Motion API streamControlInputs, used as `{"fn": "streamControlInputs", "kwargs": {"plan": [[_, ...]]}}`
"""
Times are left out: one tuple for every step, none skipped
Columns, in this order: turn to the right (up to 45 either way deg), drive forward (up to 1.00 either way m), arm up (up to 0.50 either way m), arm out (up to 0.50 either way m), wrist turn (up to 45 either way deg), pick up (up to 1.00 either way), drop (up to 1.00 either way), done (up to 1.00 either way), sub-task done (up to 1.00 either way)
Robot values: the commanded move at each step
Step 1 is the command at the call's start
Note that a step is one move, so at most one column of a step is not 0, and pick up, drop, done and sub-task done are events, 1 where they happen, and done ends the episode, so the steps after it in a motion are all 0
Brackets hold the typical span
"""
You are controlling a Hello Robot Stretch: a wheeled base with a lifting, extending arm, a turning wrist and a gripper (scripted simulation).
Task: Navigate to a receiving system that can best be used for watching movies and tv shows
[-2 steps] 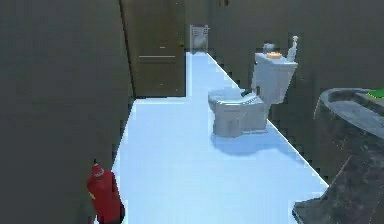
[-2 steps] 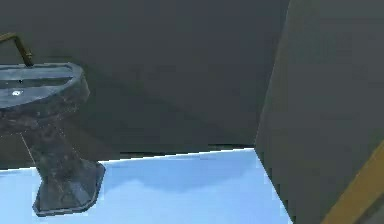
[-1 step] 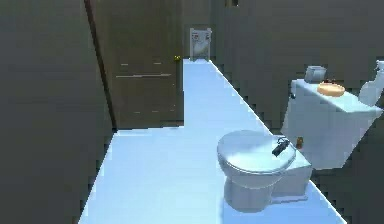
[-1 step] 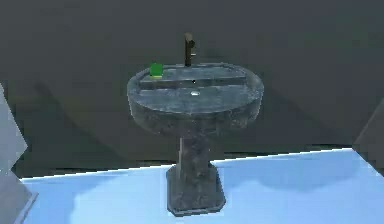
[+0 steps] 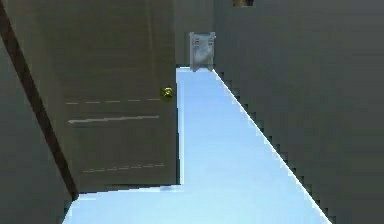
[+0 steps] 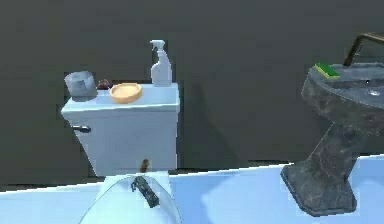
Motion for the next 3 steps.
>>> {"fn": "streamControlInputs", "kwargs": {"plan": [[-6.0, 0.0, 0.0, 0.0, 0.0, 0.0, 0.0, 0.0, 0.0], [0.0, 0.6, 0.0, 0.0, 0.0, 0.0, 0.0, 0.0, 0.0], [42.0, 0.0, 0.0, 0.0, 0.0, 0.0, 0.0, 0.0, 0.0]]}}
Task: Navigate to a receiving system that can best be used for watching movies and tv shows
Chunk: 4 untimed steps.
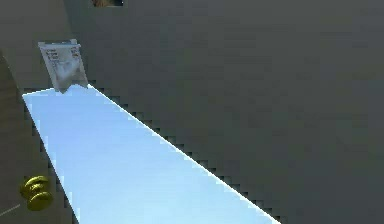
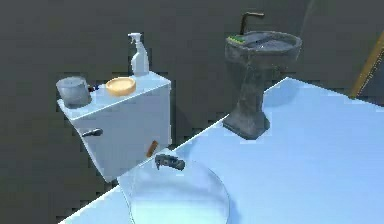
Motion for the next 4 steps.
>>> {"fn": "streamControlInputs", "kwargs": {"plan": [[0.0, 0.6, 0.0, 0.0, 0.0, 0.0, 0.0, 0.0, 0.0], [-36.0, 0.0, 0.0, 0.0, 0.0, 0.0, 0.0, 0.0, 0.0], [0.0, 0.6, 0.0, 0.0, 0.0, 0.0, 0.0, 0.0, 0.0], [-45.0, 0.0, 0.0, 0.0, 0.0, 0.0, 0.0, 0.0, 0.0]]}}
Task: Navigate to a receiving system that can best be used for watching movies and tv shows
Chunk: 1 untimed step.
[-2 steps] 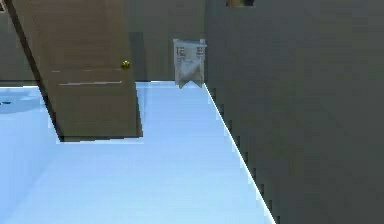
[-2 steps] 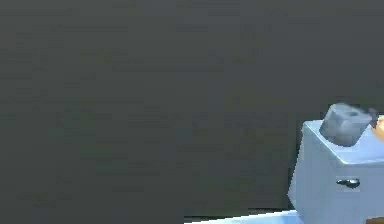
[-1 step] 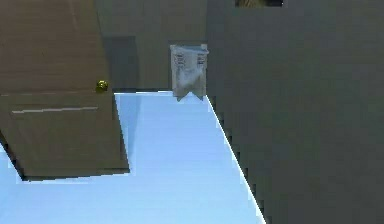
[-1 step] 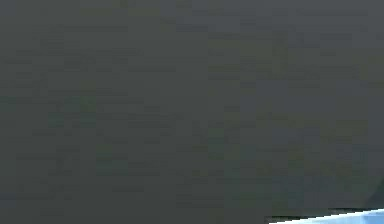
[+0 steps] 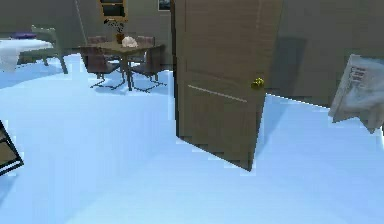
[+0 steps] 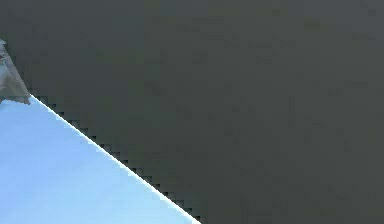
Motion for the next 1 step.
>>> {"fn": "streamControlInputs", "kwargs": {"plan": [[-3.0, 0.0, 0.0, 0.0, 0.0, 0.0, 0.0, 0.0, 0.0]]}}
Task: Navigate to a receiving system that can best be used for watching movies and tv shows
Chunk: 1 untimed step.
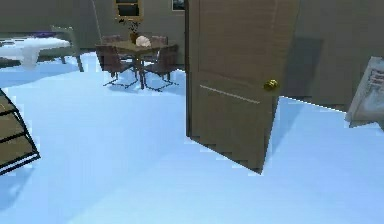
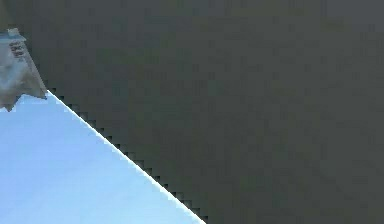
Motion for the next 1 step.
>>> {"fn": "streamControlInputs", "kwargs": {"plan": [[0.0, 0.35, 0.0, 0.0, 0.0, 0.0, 0.0, 0.0, 0.0]]}}
